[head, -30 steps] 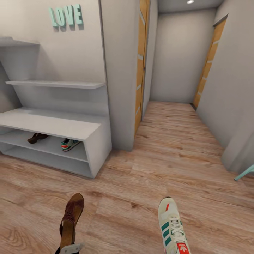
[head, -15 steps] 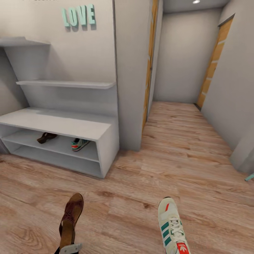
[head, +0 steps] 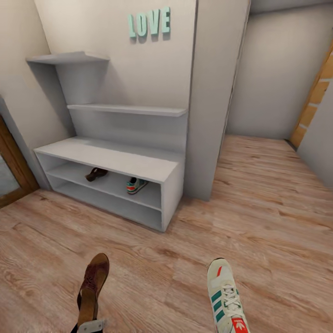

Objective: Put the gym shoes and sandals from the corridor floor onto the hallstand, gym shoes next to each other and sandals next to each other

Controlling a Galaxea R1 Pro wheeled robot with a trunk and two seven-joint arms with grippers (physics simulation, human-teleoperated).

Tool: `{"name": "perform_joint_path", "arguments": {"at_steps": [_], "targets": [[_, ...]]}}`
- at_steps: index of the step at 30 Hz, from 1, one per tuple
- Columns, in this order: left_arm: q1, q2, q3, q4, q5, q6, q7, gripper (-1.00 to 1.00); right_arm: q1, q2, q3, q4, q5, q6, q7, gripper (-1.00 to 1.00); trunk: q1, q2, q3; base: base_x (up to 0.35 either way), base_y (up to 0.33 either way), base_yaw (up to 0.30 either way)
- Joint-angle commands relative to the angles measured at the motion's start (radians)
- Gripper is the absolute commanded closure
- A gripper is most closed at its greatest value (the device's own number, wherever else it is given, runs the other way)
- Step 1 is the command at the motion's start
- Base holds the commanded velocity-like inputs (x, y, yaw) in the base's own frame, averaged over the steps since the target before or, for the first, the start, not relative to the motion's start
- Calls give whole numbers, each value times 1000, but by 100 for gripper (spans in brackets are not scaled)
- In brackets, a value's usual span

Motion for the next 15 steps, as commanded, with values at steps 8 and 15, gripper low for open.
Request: {"name": "perform_joint_path", "arguments": {"at_steps": [8,15], "targets": [[-1,-1,2,2,-12,-3,5,100,1,1,-4,-2,11,-1,-4,100,0,0,-1,0,103,278],[-1,1,4,2,-11,-3,6,100,1,1,-4,-2,11,-1,-4,100,0,0,-1,169,154,278]]}}
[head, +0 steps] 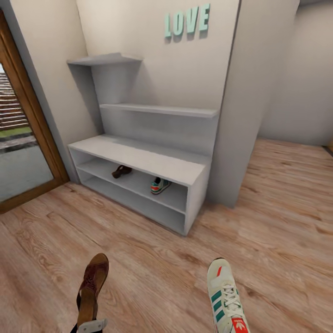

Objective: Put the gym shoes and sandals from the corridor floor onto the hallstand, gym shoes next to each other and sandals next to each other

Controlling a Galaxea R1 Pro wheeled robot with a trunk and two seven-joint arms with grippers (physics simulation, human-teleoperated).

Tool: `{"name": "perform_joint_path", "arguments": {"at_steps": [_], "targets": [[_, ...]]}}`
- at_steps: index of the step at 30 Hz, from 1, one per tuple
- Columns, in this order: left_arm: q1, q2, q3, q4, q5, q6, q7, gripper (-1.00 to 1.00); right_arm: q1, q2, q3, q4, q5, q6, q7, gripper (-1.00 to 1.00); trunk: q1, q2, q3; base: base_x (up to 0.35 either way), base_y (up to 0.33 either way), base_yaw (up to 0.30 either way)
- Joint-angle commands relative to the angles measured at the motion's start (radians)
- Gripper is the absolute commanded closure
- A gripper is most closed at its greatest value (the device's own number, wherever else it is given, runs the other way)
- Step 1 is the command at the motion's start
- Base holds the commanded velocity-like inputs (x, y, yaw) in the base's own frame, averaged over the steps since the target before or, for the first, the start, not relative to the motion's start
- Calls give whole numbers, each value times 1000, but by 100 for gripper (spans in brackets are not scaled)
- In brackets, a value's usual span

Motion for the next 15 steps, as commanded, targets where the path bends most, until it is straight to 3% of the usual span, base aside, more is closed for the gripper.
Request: {"name": "perform_joint_path", "arguments": {"at_steps": [1,6,15], "targets": [[-1,-1,3,1,-9,-2,4,100,1,1,-4,-2,11,-1,-4,100,0,0,-1,222,262,278],[-1,0,2,2,21,-3,3,100,1,1,-4,-3,11,-1,-4,100,0,0,-1,197,281,278],[-1,1,1,3,33,-3,3,100,1,1,-4,-1,11,-1,-4,100,0,0,-1,181,294,278]]}}
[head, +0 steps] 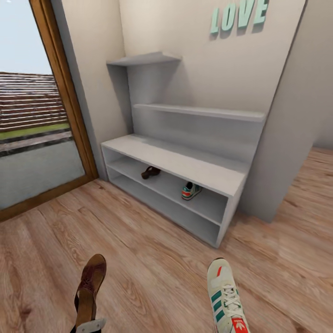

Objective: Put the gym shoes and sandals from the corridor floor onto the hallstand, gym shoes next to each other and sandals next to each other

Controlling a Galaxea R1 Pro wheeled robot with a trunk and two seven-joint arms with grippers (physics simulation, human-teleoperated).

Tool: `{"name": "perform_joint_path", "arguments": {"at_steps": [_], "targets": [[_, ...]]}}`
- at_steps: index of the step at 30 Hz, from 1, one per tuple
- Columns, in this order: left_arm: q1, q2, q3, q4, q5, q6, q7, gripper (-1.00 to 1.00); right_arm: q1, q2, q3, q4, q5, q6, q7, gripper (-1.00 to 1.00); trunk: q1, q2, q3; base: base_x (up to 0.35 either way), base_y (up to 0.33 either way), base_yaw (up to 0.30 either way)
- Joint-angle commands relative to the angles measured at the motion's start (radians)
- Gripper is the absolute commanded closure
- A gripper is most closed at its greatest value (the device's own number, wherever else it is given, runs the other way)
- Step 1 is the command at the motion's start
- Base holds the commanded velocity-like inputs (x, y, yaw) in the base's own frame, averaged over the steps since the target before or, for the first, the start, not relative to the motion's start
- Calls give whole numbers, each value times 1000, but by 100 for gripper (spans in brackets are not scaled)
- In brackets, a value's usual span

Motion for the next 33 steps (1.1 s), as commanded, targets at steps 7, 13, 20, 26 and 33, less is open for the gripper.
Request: {"name": "perform_joint_path", "arguments": {"at_steps": [7,13,20,26,33], "targets": [[-1,-1,2,1,-7,-2,3,100,1,1,-4,-1,11,-1,-4,100,0,0,-1,178,296,278],[-1,-1,2,2,-7,-2,3,100,1,1,-4,-1,11,-1,-4,100,0,0,-1,178,296,278],[-1,-1,2,2,-7,-2,3,100,0,1,-4,-2,11,-1,-4,100,0,0,-1,179,296,272],[-1,-1,2,2,-7,-2,3,100,0,1,-4,-5,11,0,-3,100,0,0,-1,219,281,104],[-1,-1,2,2,-7,-2,3,100,0,1,-3,-1,13,1,0,100,0,0,-1,240,260,5]]}}
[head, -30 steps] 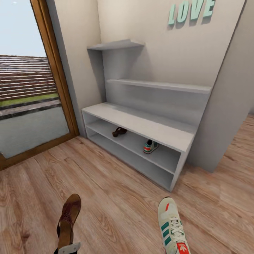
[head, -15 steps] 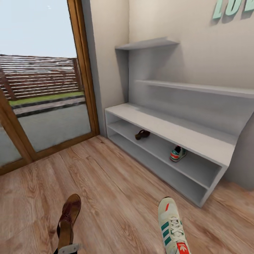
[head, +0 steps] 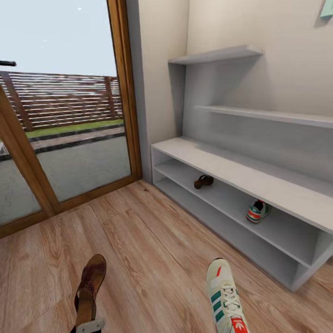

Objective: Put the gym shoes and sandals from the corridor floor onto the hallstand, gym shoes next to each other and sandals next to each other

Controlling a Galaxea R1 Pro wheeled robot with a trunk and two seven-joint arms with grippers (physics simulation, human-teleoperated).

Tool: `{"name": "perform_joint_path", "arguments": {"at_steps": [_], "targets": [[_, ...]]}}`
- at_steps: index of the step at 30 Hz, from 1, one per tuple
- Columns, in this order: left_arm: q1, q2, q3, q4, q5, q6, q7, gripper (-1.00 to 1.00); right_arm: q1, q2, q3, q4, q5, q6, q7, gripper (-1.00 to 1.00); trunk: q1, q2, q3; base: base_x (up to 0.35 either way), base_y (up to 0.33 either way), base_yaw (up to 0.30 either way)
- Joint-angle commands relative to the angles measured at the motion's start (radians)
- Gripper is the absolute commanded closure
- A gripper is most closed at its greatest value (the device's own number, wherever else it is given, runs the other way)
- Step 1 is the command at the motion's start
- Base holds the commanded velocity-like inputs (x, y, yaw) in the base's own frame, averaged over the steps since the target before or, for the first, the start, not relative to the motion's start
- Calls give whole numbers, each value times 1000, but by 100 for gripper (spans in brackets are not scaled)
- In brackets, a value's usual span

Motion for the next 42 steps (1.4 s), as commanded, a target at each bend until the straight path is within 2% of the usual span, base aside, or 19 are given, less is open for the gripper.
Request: {"name": "perform_joint_path", "arguments": {"at_steps": [1,32,42], "targets": [[-1,-1,2,1,-8,-2,3,100,0,1,-4,-1,11,-1,-3,100,0,0,-1,242,258,1],[-1,-1,2,1,-8,-2,3,100,0,1,-5,-8,10,-2,-6,100,0,0,-1,243,255,-3],[-1,-1,2,1,-8,-2,3,100,1,1,-5,-9,10,-2,-6,100,0,0,-1,245,249,-223]]}}
